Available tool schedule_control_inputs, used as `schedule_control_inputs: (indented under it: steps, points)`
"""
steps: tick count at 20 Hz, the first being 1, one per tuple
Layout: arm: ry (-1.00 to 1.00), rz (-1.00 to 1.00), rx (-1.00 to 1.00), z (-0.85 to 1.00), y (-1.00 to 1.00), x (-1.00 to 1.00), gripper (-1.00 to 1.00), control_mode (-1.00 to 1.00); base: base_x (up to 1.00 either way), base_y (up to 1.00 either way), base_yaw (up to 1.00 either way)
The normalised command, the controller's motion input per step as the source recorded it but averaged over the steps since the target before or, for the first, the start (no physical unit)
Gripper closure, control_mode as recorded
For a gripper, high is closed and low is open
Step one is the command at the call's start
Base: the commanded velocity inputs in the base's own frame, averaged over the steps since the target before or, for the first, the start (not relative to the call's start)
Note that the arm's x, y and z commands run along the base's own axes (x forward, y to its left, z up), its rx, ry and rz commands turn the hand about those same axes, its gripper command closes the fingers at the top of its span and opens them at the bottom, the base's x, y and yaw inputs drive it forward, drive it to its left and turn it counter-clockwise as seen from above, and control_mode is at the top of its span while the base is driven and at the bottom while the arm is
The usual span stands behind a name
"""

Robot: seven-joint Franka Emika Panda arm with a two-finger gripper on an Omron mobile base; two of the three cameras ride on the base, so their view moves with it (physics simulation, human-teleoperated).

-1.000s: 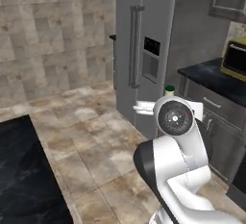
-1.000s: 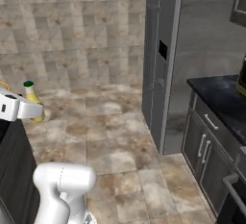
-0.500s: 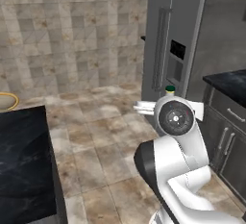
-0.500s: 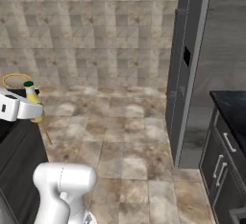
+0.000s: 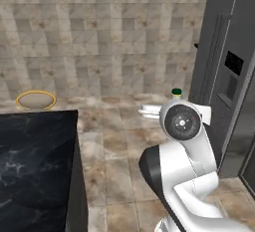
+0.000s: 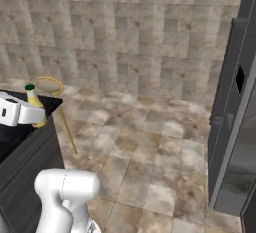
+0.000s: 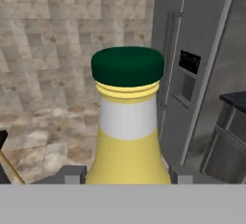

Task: Move the ketchup and mustard from the cabinet to the dining counter.

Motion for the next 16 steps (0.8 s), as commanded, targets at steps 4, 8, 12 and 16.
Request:
schedule_control_inputs:
  steps: [4, 8, 12, 16]
  points:
    - [0.00, 0.00, 0.00, 0.00, 0.00, 0.00, 1.00, 1.00, 0.69, -0.20, 0.42]
    - [0.00, 0.00, 0.00, 0.00, 0.00, 0.00, 1.00, 1.00, 0.68, -0.22, 0.41]
    - [0.00, 0.00, 0.00, 0.00, 0.00, 0.00, 1.00, 1.00, 0.64, -0.24, 0.41]
    - [0.00, 0.00, 0.00, 0.00, 0.00, 0.00, 1.00, 1.00, 0.60, -0.25, 0.42]
